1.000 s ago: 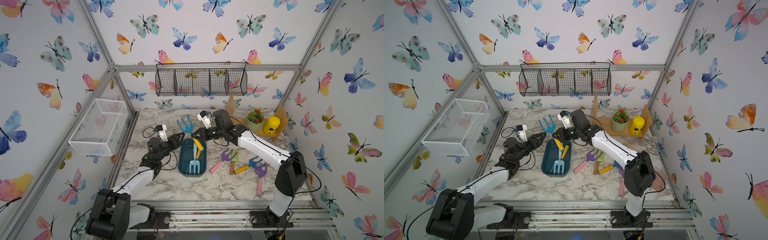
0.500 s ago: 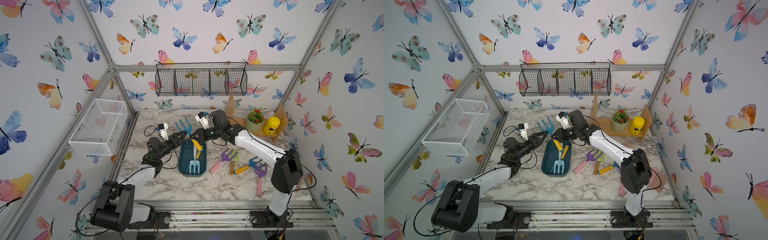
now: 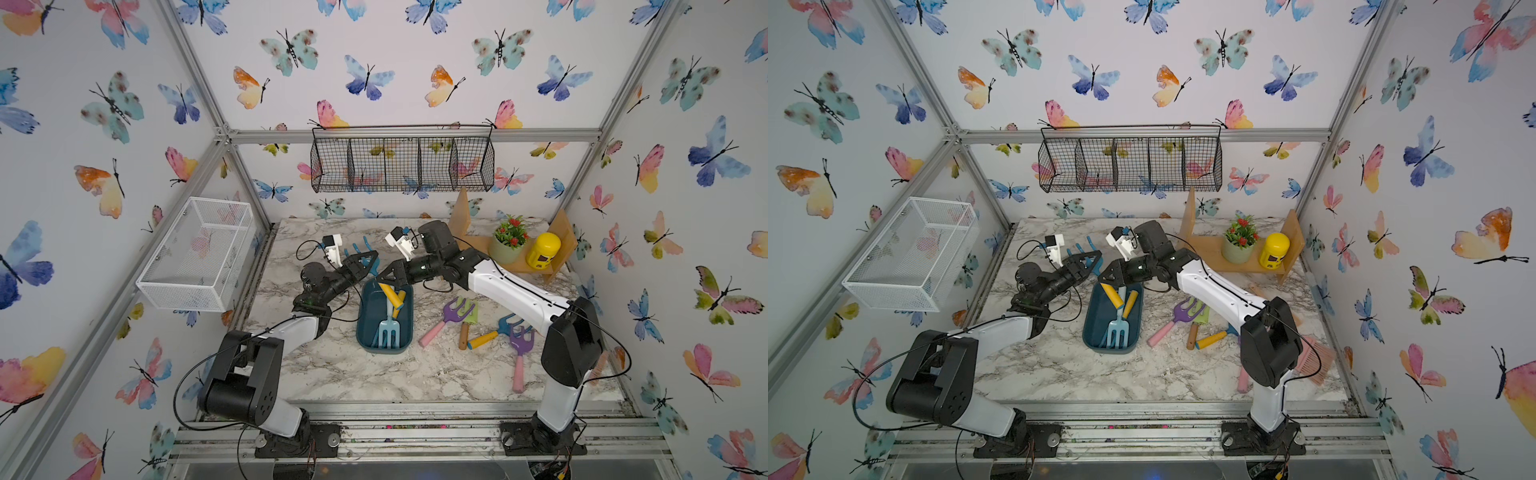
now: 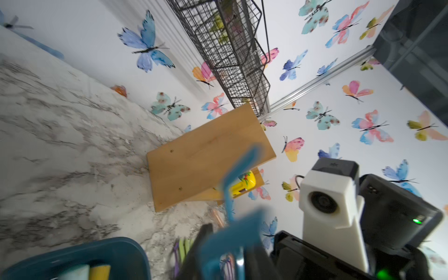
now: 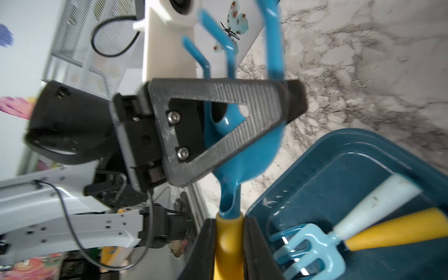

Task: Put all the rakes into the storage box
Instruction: Place the rake in the storage box.

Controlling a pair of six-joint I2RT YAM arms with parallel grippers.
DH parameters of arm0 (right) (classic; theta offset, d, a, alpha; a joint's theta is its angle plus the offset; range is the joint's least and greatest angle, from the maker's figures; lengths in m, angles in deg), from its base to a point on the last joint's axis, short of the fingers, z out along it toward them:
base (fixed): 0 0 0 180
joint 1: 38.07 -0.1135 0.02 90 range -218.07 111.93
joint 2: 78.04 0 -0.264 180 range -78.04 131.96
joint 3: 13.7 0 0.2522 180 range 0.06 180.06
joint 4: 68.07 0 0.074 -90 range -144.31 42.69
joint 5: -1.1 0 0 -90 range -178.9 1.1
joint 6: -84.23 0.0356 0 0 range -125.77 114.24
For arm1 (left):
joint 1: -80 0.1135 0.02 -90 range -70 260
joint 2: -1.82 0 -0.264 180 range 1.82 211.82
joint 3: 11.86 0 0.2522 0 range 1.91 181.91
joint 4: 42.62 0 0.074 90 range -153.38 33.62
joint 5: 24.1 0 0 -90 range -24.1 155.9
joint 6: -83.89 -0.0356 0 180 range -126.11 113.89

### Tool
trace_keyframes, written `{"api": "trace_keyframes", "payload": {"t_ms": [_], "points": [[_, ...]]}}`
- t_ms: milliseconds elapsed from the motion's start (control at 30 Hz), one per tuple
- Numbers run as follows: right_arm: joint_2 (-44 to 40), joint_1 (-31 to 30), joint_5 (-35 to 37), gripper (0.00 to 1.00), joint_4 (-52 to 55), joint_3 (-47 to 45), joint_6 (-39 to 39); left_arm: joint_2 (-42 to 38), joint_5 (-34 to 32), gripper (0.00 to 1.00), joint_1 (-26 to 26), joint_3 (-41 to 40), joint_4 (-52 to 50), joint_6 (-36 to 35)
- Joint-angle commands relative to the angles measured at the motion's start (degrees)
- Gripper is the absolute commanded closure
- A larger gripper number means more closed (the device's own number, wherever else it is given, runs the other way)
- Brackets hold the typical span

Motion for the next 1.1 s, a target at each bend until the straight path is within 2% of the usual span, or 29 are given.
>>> {"api": "trace_keyframes", "payload": {"t_ms": [0,67,100,200,267,367,467,567,700,1067], "points": [[-0.2,-0.2,-1.7,0.94,0.0,-0.1,-0.2,1.2,2.5,1.00,0.3,0.0,1.6,-0.6],[-0.3,-0.3,-1.3,0.91,0.2,-0.1,-0.2,1.1,2.8,1.00,0.3,-0.4,1.3,-1.1],[-0.3,-0.2,-1.2,0.86,0.2,0.0,-0.2,1.0,2.9,1.00,0.3,-0.3,0.8,-1.6],[-0.4,-0.2,1.9,0.57,1.0,0.1,0.3,0.2,4.6,1.00,0.3,1.0,-5.5,-6.1],[-0.9,-0.2,5.7,0.49,1.8,-0.2,0.1,-0.8,5.8,1.00,0.0,3.5,-16.3,-14.0],[-1.9,-0.1,11.0,0.46,1.7,-1.3,0.4,-2.2,3.9,1.00,-1.3,7.7,-35.5,-29.6],[-3.5,0.7,15.1,0.46,0.7,-3.0,1.2,-3.1,-1.0,1.00,-2.2,9.2,-46.2,-38.2],[-5.8,2.7,18.9,0.46,-2.5,-6.5,3.9,-3.4,-3.5,1.00,-2.3,8.9,-48.8,-40.1],[-8.8,6.0,20.3,0.46,-6.9,-10.8,7.1,-2.2,-4.3,1.00,-3.2,9.2,-50.3,-40.9],[-10.8,7.7,17.4,0.46,-9.1,-14.2,7.7,4.1,-10.1,1.00,-7.2,10.9,-50.4,-43.8]]}}
